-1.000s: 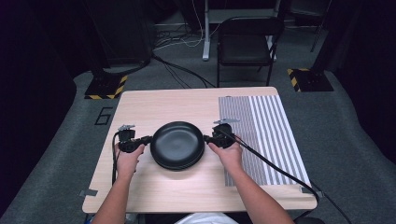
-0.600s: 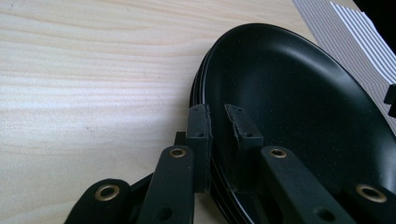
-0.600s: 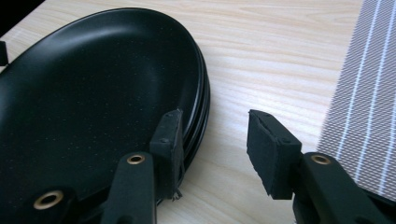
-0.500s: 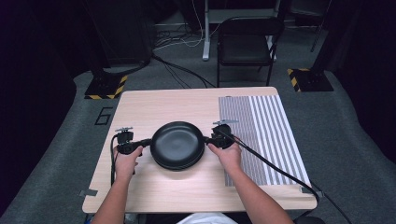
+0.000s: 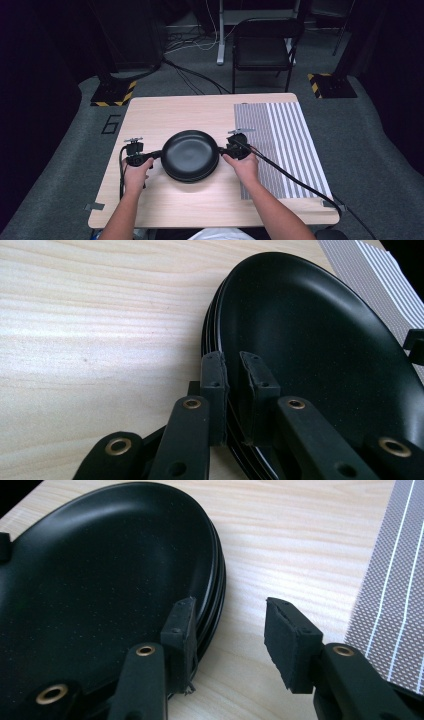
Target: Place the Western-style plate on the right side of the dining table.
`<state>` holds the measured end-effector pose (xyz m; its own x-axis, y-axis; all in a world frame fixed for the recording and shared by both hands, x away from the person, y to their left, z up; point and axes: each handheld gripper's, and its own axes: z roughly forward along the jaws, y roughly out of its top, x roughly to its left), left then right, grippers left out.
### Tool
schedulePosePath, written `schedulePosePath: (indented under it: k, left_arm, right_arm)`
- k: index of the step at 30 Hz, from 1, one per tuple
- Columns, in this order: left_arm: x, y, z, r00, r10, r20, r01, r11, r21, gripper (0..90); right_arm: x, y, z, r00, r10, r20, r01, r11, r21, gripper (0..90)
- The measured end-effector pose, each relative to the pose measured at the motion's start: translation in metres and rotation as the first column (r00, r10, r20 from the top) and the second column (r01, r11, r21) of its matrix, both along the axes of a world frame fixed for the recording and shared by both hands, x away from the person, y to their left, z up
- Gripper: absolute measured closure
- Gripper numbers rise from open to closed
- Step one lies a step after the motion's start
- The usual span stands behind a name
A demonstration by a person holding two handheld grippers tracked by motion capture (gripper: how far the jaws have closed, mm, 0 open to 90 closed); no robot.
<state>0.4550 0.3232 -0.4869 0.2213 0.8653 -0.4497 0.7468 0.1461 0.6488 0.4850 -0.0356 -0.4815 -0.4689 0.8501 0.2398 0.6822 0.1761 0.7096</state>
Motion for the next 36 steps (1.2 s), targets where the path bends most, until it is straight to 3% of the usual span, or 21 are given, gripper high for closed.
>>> schedulePosePath:
  k: [3, 8, 9, 10, 12, 14, 17, 23, 26, 31, 33, 36]
  left_arm:
    - [0.001, 0.002, -0.002, 1.0, 0.003, -0.002, -0.003, 0.9996, -0.028, 82.1]
    - [0.001, 0.0, -0.002, 1.0, 0.002, 0.001, -0.002, 0.9998, -0.019, 82.0]
    - [0.001, 0.0, -0.002, 1.0, -0.002, -0.001, 0.002, 0.9998, -0.022, 82.0]
    - [0.0, -0.001, -0.002, 1.0, -0.009, -0.001, 0.009, 0.9998, -0.016, 82.0]
    - [0.0, -0.002, -0.001, 1.0, -0.002, -0.001, 0.002, 0.9999, -0.013, 82.0]
    - [0.0, -0.002, -0.001, 1.0, 0.0, 0.0, 0.0, 0.9999, -0.012, 82.0]
    - [0.0, -0.003, -0.001, 1.0, 0.001, 0.003, -0.001, 0.9999, -0.01, 82.0]
    - [0.001, -0.002, -0.003, 1.0, 0.005, 0.006, -0.005, 0.9994, -0.034, 82.4]
    - [0.001, -0.004, -0.003, 1.0, 0.004, 0.003, -0.004, 0.9994, -0.034, 82.5]
    - [-0.001, -0.007, -0.004, 0.9998, 0.006, 0.016, -0.006, 0.9998, -0.016, 82.5]
    - [-0.001, -0.007, -0.004, 0.9997, 0.01, 0.021, -0.009, 0.9997, -0.022, 82.6]
    - [-0.002, -0.008, -0.004, 0.9998, 0.013, 0.018, -0.013, 0.9996, -0.024, 82.7]
  right_arm:
    - [0.0, 0.0, 0.0, 1.0, -0.001, -0.002, 0.001, 1.0, -0.004, 56.8]
    - [0.002, 0.0, -0.003, 0.9999, -0.006, -0.015, 0.006, 1.0, -0.015, 57.9]
    - [0.001, -0.001, -0.003, 0.9997, -0.014, -0.022, 0.014, 1.0, -0.007, 57.5]
    - [-0.002, -0.002, 0.0, 0.9991, -0.042, 0.006, 0.041, 0.998, 0.04, 56.7]
    - [-0.004, -0.001, 0.002, 0.9994, -0.031, 0.019, 0.03, 0.998, 0.056, 56.5]
    - [-0.004, 0.002, 0.001, 0.9998, -0.018, -0.013, 0.018, 0.999, 0.051, 56.2]
    - [-0.002, 0.001, -0.002, 0.9997, -0.016, -0.019, 0.016, 0.999, 0.047, 53.6]
    - [0.002, 0.004, -0.009, 0.9936, 0.021, -0.111, -0.008, 0.993, 0.122, 60.7]
    - [0.001, 0.006, -0.008, 0.9916, 0.023, -0.127, -0.002, 0.987, 0.163, 61.6]
    - [0.0, 0.006, -0.007, 0.991, 0.002, -0.134, 0.018, 0.989, 0.147, 66.9]
    - [0.0, 0.005, -0.008, 0.9917, -0.015, -0.128, 0.032, 0.99, 0.135, 72.9]
    - [0.0, 0.005, -0.007, 0.9886, -0.031, -0.147, 0.053, 0.988, 0.148, 74.0]
